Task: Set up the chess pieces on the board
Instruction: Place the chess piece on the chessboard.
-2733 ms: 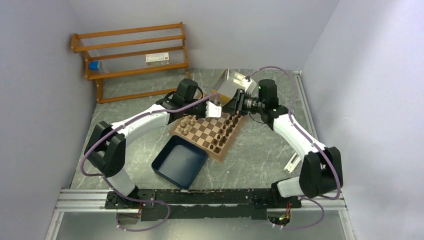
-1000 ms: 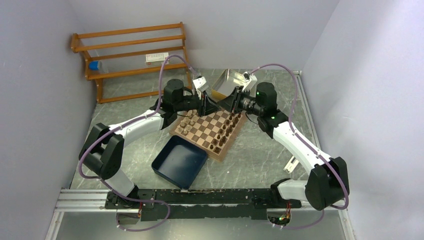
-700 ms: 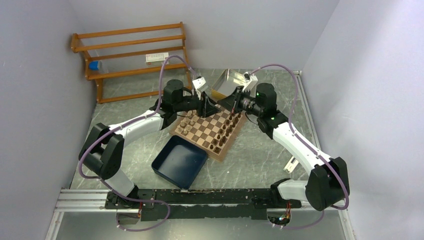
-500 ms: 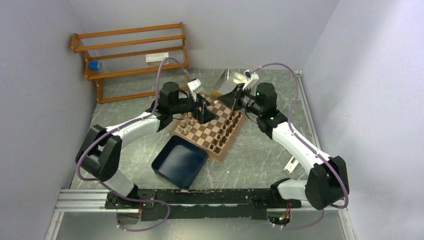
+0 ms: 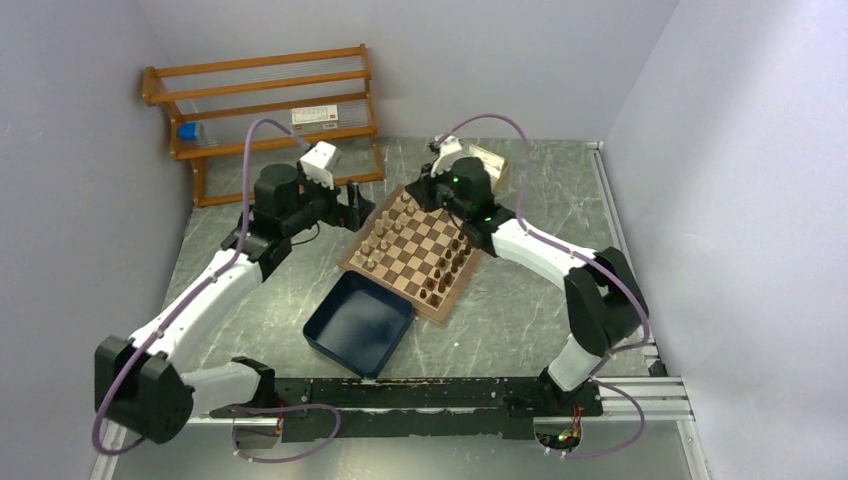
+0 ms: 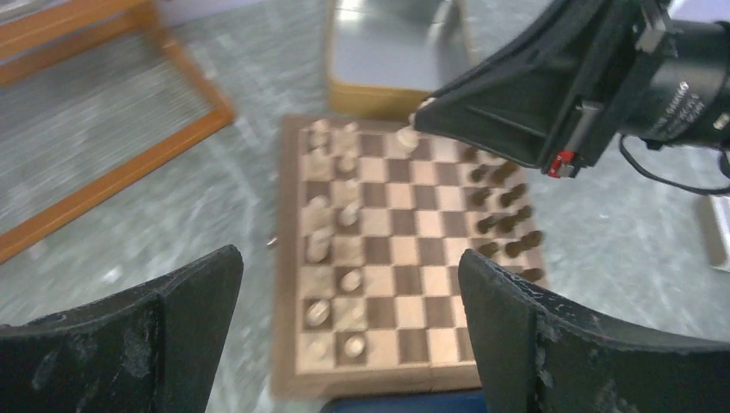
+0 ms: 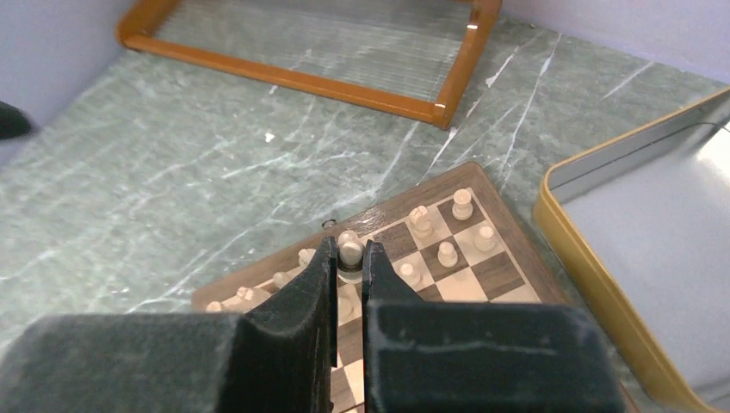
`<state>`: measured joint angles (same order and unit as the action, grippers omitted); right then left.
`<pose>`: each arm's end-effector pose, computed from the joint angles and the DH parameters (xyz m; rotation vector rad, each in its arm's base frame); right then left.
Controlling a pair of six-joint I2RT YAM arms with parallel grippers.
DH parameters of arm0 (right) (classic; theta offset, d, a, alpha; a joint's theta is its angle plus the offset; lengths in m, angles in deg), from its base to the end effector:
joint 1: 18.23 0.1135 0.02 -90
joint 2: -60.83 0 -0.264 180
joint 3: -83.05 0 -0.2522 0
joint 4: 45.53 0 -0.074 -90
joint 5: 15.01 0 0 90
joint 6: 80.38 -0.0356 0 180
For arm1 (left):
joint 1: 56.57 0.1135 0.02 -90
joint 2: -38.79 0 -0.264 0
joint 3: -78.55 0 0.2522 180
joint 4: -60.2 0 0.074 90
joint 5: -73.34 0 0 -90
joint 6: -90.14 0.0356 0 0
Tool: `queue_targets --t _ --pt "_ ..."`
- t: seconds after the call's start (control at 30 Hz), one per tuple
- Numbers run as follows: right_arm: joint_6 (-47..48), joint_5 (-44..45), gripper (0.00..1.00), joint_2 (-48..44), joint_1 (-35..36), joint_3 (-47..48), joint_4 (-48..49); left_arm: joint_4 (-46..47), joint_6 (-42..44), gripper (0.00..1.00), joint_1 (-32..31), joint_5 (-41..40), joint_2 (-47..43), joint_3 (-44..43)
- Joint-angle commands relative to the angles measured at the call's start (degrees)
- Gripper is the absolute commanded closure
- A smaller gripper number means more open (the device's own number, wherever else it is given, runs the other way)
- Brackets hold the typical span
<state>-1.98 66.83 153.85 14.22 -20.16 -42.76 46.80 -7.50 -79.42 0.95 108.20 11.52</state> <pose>0.3199 0.2094 0.2812 -0.4377 1.8028 0.6705 0.2566 -0.1198 0.3208 0.4649 1.8254 -0.6518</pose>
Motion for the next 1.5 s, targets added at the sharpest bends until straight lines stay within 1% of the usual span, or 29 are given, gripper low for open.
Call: queue_targets --t 0.0,0.1,0.17,0.27,0.47,0.93,1.47 --pt "9.89 7.11 0.97 5.36 3.70 2.72 7.21 -14.11 2.13 0.00 0.88 -19.29 -7.68 0.58" --pt "12.44 7.98 0.97 9.96 5.25 4.28 9.45 -13.16 0.88 0.00 0.96 -26.38 -15.89 6.45" --pt "13.43 9.47 0.97 12.73 5.71 5.83 9.74 -12.80 1.85 0.00 0.97 -27.14 -20.89 9.43" --pt "13.77 10.69 0.97 16.13 6.02 7.63 10.28 -14.53 3.55 0.00 0.97 -27.81 -23.49 11.55" --pt "14.14 11.79 0.97 19.52 6.18 8.49 10.63 -15.65 5.05 0.00 0.88 -27.14 -23.41 11.55" --pt "14.99 9.61 0.96 23.58 6.26 10.03 11.32 -16.08 5.22 0.00 0.93 -25.65 -20.93 10.74" --pt "17.17 10.06 0.94 25.16 6.81 10.50 10.29 -16.13 5.22 0.00 0.88 -25.17 -21.13 10.74"
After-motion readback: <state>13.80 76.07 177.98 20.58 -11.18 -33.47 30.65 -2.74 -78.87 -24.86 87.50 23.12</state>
